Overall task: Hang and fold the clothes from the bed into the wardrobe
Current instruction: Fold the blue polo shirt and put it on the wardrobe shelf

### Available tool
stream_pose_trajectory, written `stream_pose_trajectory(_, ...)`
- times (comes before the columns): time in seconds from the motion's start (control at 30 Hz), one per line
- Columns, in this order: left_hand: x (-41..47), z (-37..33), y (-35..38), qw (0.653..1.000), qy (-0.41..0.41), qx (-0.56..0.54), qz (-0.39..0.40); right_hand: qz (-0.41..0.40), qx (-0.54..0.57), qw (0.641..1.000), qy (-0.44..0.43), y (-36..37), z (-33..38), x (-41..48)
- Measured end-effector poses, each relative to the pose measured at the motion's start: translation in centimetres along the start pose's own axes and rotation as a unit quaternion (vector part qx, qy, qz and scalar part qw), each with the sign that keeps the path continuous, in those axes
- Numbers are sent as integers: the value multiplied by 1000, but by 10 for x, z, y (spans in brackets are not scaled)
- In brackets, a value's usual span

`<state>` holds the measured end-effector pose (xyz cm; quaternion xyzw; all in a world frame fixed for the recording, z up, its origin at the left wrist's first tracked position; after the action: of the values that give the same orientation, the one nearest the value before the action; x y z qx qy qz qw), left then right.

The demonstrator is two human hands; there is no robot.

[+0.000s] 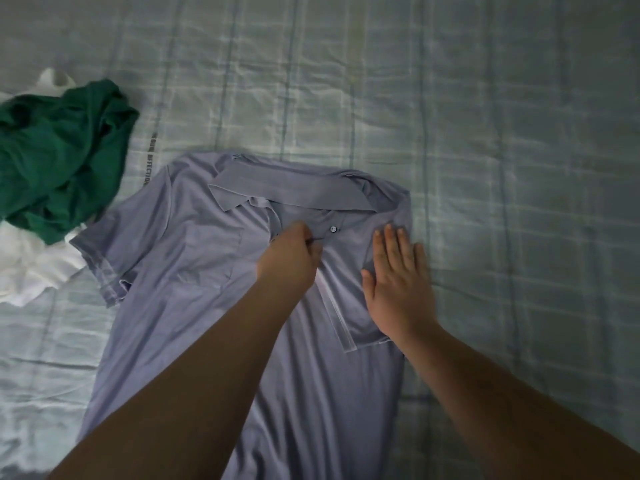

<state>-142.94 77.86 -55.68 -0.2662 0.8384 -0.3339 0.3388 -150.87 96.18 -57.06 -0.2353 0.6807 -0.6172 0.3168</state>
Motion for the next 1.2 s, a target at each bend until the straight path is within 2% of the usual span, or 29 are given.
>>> stream_pose_trajectory(0.1, -11, 2, -12, 999, 1, -30, -14, -32, 12, 999, 5, -15, 4, -6)
stream_pose_trajectory(0.23, -32, 14, -26, 999, 7, -34, -30, -58, 44, 997, -36, -31, 29, -27)
stream_pose_trajectory(0.4, -49, 55, -39, 999, -16, -40, -26, -55, 43, 996, -61, -31, 64, -22)
stream_pose_trajectory(0.5, -52, 90, -56, 999, -22, -45, -14, -20, 17, 997, -76, -16, 92, -17)
stream_pose_trajectory(0.73, -39, 182, -149, 999, -10, -36, -17, 23, -43, 999, 23, -16, 126, -11)
stream_pose_trajectory(0.83, -27, 222, -194, 998, -19, -50, -24, 12, -28, 1000, 1, -41, 187, 1)
stream_pose_trajectory(0.97, -7, 275, -246, 992, -50, -109, -50, -30, 74, 996, -41, -67, 297, 29)
stream_pose_trajectory(1.1, 13, 320, -271, 976, -97, -176, -81, 5, 161, 984, -80, -73, 390, 58)
stream_pose_trajectory(1.2, 27, 326, -273, 975, -101, -183, -75, -4, 133, 984, -119, -79, 443, 67)
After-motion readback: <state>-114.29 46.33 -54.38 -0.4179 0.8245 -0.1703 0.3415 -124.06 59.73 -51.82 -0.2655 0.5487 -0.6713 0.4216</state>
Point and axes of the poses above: each hand's wrist, its own x-axis towards the middle knuckle, its own y-axis out of the palm, z = x × y, the point moved 8 cm from there along x, towards the middle knuckle, and after that the axes turned 10 degrees about -x, right-handed, at the moved point
